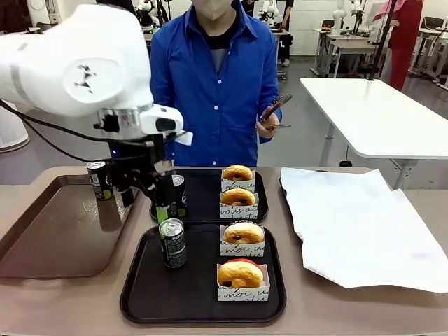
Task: Set up donuts and drinks on trays.
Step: Pick up one Pepsi coke from the Handle tray and place it on the Flat Tray without a Pepsi coke.
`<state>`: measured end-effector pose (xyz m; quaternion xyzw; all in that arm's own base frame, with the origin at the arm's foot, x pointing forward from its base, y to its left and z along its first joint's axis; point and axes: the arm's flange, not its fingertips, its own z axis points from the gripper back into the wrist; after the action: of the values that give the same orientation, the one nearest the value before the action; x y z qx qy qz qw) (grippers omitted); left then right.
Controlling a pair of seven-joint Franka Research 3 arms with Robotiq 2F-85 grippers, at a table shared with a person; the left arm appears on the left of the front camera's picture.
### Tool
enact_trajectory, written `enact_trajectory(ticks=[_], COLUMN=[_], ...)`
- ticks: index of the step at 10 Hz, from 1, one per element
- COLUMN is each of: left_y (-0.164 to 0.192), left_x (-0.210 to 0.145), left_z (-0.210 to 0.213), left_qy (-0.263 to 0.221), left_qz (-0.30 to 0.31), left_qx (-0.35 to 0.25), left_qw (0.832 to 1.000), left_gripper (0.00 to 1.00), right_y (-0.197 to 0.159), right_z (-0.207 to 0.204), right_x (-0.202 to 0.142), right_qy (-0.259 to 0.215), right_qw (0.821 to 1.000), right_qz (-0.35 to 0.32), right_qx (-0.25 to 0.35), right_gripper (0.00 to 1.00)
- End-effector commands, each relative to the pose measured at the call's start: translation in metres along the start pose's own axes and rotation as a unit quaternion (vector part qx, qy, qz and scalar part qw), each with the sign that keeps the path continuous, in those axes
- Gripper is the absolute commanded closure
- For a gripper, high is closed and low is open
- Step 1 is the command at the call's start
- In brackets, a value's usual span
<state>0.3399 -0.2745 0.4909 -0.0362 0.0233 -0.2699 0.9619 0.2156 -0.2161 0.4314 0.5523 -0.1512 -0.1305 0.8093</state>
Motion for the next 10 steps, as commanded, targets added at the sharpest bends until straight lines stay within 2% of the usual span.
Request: enact_trajectory(ticks=[1,2,10], left_y=[0.007,0.0,0.0], left_x=[-0.022,0.0,-0.002], left_z=[0.004,0.0,-0.003], left_qy=[-0.038,0.0,0.001], left_qz=[-0.011,0.0,-0.001], left_qx=[-0.007,0.0,-0.003], left_qw=[0.999,1.0,1.0], left_gripper=[0.0,0.0,0.0], right_y=[0.0,0.0,0.0], right_z=[0.001,0.001,0.001], right_x=[-0.001,-0.001,-0.001], right_qy=[0.0,0.0,0.0], right_qw=[1.0,1.0,1.0], right_qz=[0.003,0.003,0.003], right_qx=[0.008,0.008,0.008], right_gripper=[0.0,0.0,0.0])
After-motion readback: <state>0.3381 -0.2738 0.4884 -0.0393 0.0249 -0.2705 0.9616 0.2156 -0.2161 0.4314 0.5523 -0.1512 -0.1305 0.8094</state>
